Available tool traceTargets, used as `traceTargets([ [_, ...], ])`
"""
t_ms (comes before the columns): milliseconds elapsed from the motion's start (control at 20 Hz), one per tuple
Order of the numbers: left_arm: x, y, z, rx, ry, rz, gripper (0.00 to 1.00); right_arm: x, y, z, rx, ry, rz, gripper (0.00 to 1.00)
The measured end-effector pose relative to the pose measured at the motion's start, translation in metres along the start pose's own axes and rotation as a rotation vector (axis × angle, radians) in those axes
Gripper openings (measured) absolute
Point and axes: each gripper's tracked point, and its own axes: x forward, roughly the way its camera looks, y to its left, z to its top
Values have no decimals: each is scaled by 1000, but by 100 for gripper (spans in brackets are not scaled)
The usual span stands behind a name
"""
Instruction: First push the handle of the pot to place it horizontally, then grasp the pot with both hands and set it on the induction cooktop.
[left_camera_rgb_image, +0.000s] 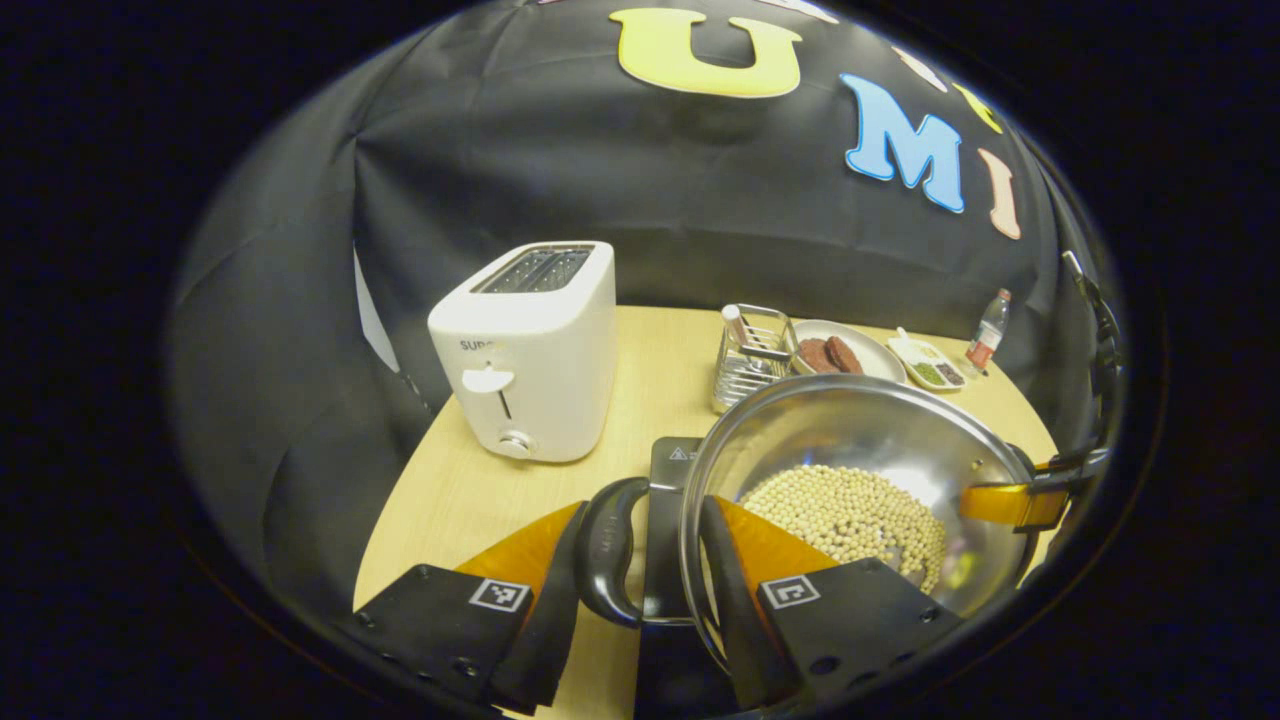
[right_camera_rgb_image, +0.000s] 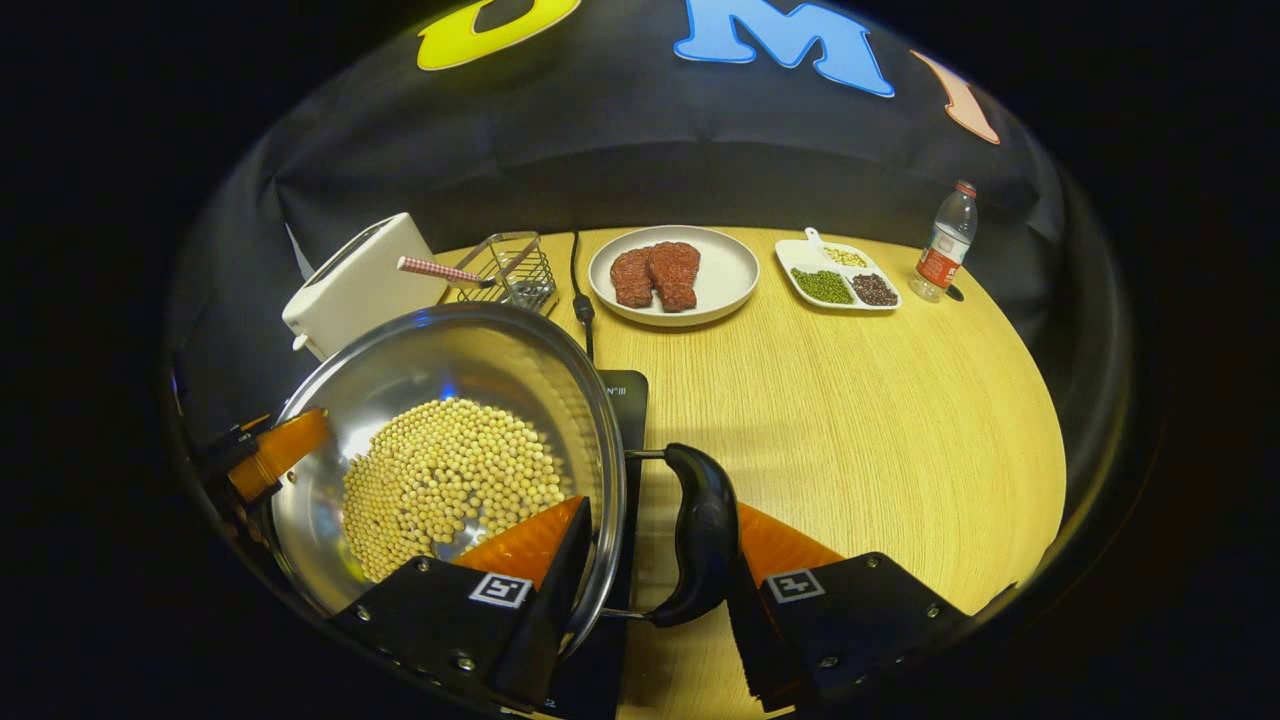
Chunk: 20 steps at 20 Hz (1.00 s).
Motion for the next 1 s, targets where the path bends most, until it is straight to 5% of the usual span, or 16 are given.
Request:
traceTargets([
  [400,2,0,-7,-45,-2,-18,66,5,-1,-2,-10,-9,11,71],
  [550,0,2,-4,-42,-12,-21,75,6,0,-2,-8,-19,16,70],
  [700,-13,3,19,-36,-87,-16,74,4,1,0,4,-38,44,70],
  [1000,-49,17,44,-89,-161,38,82,-27,-17,29,-20,-185,28,87],
])
